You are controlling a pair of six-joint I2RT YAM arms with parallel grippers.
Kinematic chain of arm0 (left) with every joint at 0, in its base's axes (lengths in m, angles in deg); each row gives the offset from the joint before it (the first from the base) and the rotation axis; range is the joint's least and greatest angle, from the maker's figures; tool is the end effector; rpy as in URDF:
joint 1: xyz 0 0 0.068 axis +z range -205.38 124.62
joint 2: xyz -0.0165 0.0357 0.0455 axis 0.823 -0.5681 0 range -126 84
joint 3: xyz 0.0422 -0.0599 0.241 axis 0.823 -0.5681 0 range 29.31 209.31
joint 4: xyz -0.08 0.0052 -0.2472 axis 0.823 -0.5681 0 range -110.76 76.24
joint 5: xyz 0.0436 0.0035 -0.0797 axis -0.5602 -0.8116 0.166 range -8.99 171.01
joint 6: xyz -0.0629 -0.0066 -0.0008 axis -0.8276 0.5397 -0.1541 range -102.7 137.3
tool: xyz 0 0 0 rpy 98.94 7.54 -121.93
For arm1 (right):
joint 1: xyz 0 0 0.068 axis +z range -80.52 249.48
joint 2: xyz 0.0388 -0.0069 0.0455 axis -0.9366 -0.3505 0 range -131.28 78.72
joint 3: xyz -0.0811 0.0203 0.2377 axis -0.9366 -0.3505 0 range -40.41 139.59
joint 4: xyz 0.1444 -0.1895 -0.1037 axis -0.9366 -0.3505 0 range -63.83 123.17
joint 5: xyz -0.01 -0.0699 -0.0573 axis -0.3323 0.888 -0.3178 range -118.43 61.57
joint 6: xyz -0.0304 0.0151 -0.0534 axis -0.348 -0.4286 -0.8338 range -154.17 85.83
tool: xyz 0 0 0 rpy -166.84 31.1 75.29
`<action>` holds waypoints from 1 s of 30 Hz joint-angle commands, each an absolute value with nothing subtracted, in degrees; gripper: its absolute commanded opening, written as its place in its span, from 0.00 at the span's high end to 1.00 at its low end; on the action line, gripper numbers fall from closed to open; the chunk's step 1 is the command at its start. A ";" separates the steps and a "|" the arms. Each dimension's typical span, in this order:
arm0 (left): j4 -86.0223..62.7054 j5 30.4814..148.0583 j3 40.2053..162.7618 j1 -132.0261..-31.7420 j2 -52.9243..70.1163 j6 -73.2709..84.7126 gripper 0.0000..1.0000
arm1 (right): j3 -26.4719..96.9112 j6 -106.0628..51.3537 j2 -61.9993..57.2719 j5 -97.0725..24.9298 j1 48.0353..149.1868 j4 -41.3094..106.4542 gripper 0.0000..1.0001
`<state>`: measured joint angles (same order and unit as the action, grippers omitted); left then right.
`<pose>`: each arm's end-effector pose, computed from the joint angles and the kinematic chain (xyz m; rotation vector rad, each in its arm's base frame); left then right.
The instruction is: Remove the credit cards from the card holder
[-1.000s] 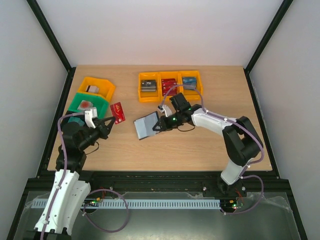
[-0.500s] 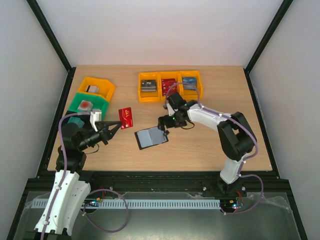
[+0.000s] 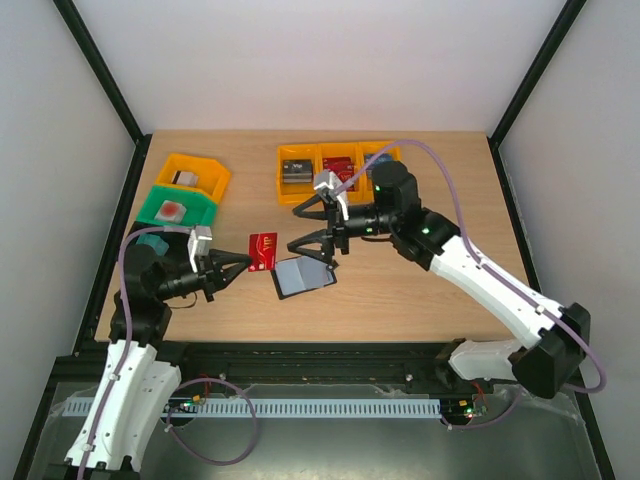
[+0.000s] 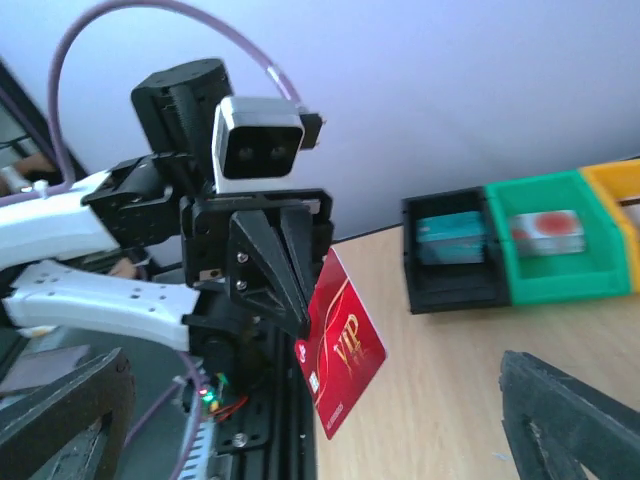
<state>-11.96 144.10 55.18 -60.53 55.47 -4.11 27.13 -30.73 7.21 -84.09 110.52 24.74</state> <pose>0.1444 -0.0565 0.2765 0.6722 1.5816 -1.2114 0.1917 0.2201 0.3647 -1.2771 1.4283 1.3987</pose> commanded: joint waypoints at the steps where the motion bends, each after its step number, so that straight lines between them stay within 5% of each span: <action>1: -13.34 148.69 58.57 -60.98 55.21 1.88 0.98 | 28.92 -30.81 2.12 -96.63 112.32 28.95 0.06; 7: -12.75 148.89 58.62 -61.27 55.10 1.65 0.98 | 34.48 -33.23 -3.31 -92.93 115.57 22.32 0.26; 11: -12.98 148.90 58.76 -61.36 55.07 1.92 0.98 | 31.51 -25.11 -3.98 -98.04 116.13 31.59 0.61; 15: -12.97 149.18 58.59 -61.51 54.94 2.00 0.98 | 30.07 -25.04 -3.16 -96.16 116.26 32.15 0.79; 17: -12.89 149.25 58.49 -61.60 54.94 2.01 0.98 | 29.25 -23.17 -2.59 -94.55 116.22 34.77 0.97; 22: -12.05 145.29 58.22 -61.63 55.27 -0.59 0.96 | 31.33 -24.02 -2.77 -83.28 116.01 29.94 0.98; 23: -12.53 141.58 58.04 -61.58 55.59 -1.95 0.79 | 31.43 -23.03 -2.53 -80.21 115.47 29.95 0.98; 25: -13.35 129.94 56.65 -61.11 56.69 -5.84 0.21 | 30.16 -18.06 -1.77 -72.17 113.58 32.65 0.98; 26: -13.47 124.70 55.51 -60.51 57.20 -7.52 0.03 | 29.26 -15.03 -1.45 -67.00 112.04 34.06 0.98; 30: -14.06 109.36 50.36 -56.89 60.18 -14.53 0.00 | 22.02 -1.72 -0.47 -52.19 102.51 44.88 0.98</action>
